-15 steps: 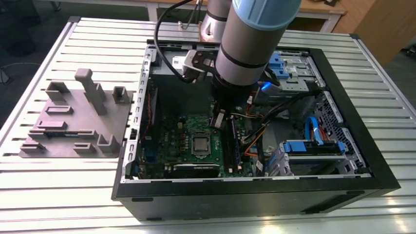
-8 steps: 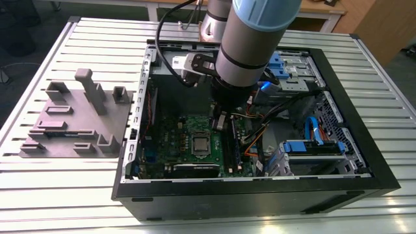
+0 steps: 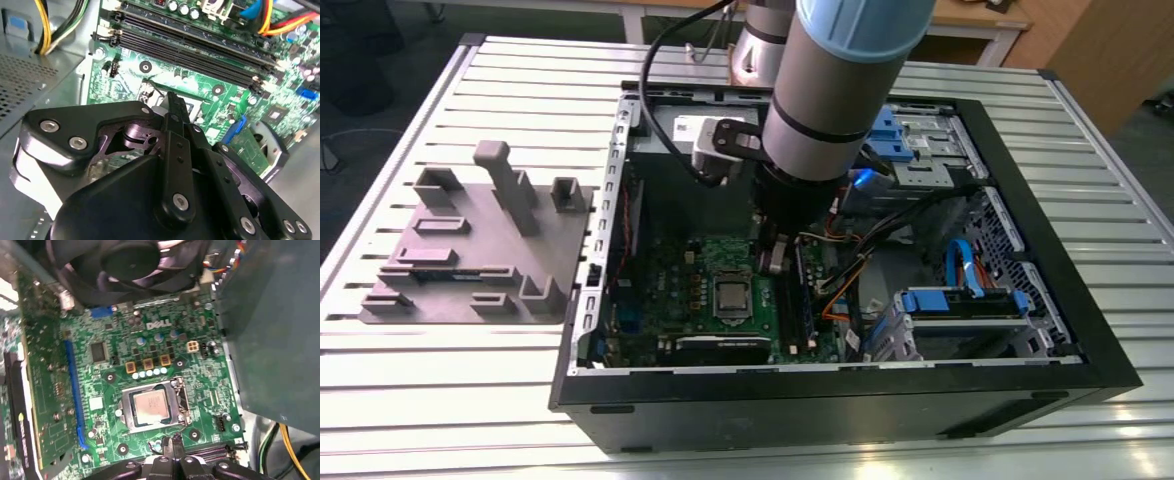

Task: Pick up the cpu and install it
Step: 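Install the first cpu locking lever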

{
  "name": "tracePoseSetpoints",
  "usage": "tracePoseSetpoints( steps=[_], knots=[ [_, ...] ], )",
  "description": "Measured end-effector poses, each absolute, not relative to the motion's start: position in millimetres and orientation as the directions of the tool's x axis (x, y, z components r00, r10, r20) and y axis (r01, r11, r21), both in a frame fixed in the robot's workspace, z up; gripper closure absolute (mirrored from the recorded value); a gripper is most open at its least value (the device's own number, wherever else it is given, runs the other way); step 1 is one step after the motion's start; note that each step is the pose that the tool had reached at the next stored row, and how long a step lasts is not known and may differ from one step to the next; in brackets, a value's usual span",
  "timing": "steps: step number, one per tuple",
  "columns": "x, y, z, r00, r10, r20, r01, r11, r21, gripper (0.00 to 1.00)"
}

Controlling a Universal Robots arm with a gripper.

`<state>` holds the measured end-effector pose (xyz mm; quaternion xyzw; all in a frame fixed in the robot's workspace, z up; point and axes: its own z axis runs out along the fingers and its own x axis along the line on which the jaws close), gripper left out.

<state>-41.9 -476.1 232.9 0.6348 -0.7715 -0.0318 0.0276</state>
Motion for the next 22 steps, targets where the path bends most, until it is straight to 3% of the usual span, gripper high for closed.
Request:
tracePoseSetpoints(
  steps=[22],
  knots=[
    [-43,-486,225,-0.058,-0.998,0.014,-0.995,0.059,0.083,0.9]
  ],
)
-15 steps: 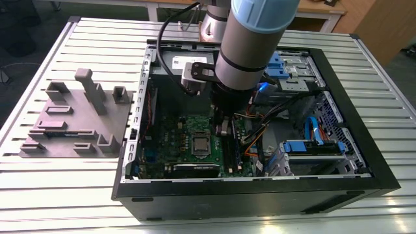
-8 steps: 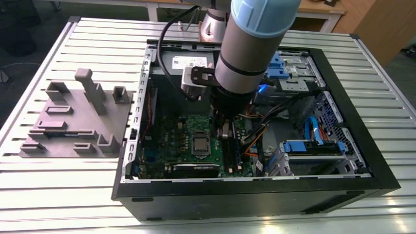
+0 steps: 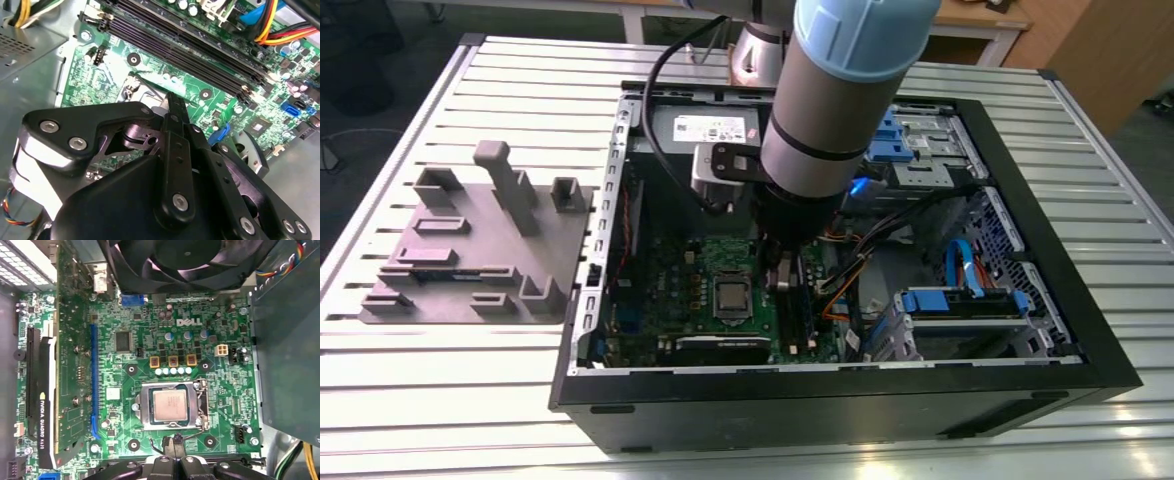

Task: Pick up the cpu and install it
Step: 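Install the first cpu locking lever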

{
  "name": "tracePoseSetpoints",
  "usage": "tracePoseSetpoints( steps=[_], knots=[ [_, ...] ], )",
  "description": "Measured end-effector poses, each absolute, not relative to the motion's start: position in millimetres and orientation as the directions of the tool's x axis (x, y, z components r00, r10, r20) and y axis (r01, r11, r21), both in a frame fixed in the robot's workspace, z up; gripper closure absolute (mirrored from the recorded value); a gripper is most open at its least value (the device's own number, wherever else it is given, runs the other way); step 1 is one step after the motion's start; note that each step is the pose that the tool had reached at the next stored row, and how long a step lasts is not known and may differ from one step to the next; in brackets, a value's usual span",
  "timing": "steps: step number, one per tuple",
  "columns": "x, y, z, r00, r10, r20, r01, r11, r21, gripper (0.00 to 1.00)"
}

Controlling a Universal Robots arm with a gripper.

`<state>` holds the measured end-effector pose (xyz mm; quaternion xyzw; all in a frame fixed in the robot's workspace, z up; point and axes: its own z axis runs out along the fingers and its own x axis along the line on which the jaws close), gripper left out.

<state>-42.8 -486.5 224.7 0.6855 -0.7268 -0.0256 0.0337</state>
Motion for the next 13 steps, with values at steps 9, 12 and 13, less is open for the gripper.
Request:
tracePoseSetpoints(
  steps=[9,12,13],
  knots=[
    [-43,-490,216,-0.057,-0.998,0.024,-0.995,0.059,0.083,0.9],
    [-43,-492,213,-0.056,-0.998,0.027,-0.995,0.059,0.083,0.9],
    [-43,-493,212,-0.056,-0.998,0.028,-0.995,0.058,0.083,0.9]
  ],
)
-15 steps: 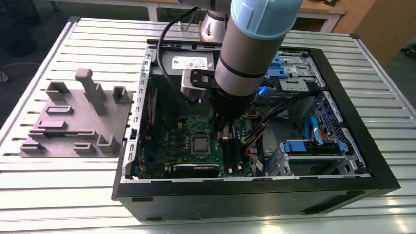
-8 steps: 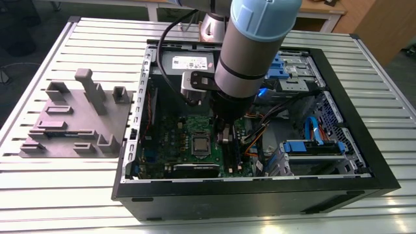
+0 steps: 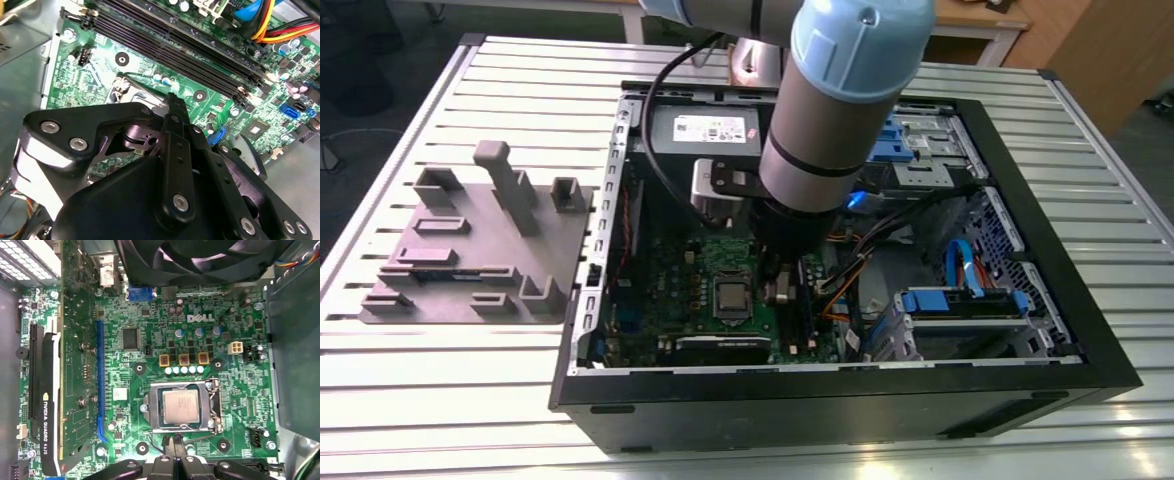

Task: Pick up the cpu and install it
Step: 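Install the first cpu locking lever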

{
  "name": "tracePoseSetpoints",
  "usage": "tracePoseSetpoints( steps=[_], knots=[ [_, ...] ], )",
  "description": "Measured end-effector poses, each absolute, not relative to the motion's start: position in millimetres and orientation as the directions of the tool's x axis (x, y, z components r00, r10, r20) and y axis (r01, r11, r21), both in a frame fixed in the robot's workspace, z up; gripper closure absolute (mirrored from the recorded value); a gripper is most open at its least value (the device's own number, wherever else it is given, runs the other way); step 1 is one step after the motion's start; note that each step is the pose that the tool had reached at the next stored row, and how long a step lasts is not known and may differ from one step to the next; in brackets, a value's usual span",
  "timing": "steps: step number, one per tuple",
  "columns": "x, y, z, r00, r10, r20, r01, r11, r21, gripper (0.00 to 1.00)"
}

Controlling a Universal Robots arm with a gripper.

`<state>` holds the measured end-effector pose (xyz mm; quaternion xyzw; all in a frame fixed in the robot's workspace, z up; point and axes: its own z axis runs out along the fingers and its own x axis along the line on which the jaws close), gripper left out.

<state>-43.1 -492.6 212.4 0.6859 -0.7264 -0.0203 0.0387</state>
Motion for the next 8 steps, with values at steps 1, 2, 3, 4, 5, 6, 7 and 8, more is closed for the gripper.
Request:
tracePoseSetpoints(
  steps=[1,2,3,4,5,6,7,8],
  knots=[
    [-43.1,-493.2,211.6,-0.056,-0.998,0.03,-0.995,0.058,0.082,0.9],
    [-43.1,-493.6,210.8,-0.056,-0.998,0.032,-0.995,0.058,0.082,0.9],
    [-43.2,-494.3,210.4,-0.055,-0.998,0.035,-0.995,0.058,0.082,0.9],
    [-43.3,-495.1,209.8,-0.055,-0.998,0.036,-0.995,0.058,0.082,0.9],
    [-43.4,-495.6,208.7,-0.055,-0.998,0.036,-0.995,0.057,0.082,0.9],
    [-43.4,-496.0,207.5,-0.054,-0.998,0.036,-0.995,0.057,0.082,0.9],
    [-43.5,-496.4,206.2,-0.054,-0.998,0.036,-0.995,0.057,0.082,0.9],
    [-43.5,-496.6,204.6,-0.054,-0.998,0.036,-0.995,0.057,0.082,0.9]
  ],
)
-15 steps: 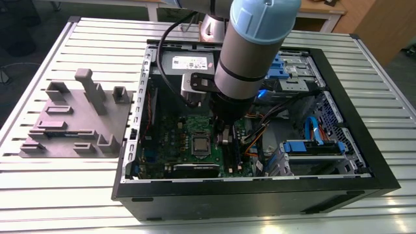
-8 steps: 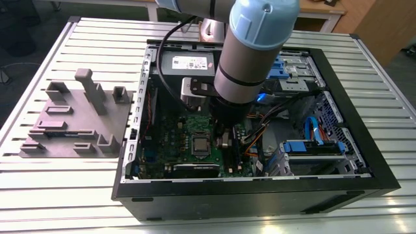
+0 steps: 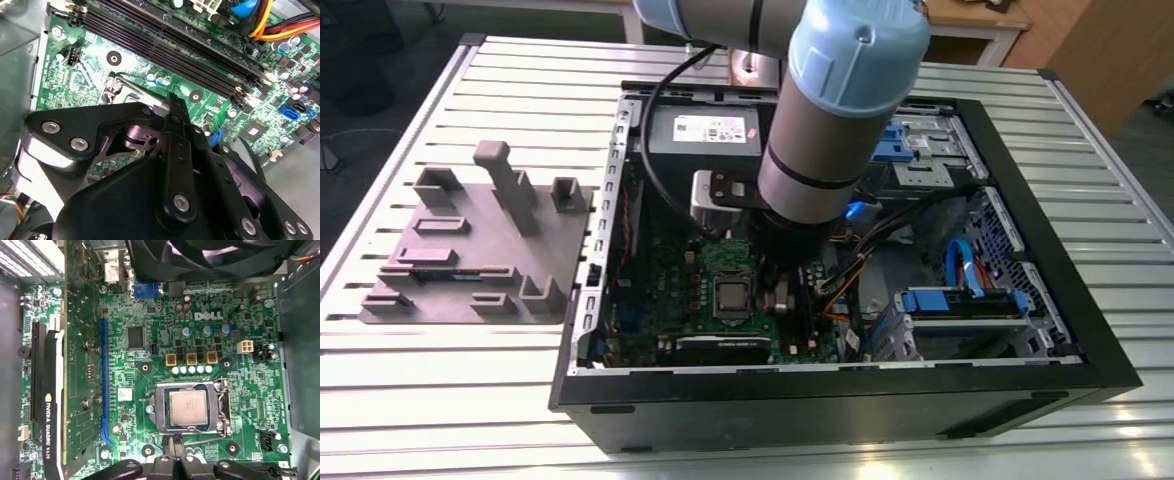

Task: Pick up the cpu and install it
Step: 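Install the first cpu locking lever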

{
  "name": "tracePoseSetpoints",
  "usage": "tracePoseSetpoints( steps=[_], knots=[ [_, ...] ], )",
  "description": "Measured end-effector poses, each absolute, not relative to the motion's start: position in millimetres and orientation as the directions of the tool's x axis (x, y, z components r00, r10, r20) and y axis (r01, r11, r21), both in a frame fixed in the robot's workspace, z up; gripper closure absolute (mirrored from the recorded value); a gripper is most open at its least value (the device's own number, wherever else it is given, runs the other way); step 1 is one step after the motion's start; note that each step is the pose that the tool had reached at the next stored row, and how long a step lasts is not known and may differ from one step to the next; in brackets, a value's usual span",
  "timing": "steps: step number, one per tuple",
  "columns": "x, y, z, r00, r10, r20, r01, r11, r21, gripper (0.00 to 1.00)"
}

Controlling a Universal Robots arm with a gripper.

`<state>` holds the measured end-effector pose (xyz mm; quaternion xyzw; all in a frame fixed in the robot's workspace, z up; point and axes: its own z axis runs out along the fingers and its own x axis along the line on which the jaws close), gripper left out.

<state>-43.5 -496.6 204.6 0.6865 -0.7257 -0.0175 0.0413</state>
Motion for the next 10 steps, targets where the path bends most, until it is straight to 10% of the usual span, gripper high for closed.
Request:
tracePoseSetpoints(
  steps=[10],
  knots=[
    [-44.6,-498.7,196.2,-0.045,-0.998,0.036,-0.995,0.047,0.082,0.9]
  ],
)
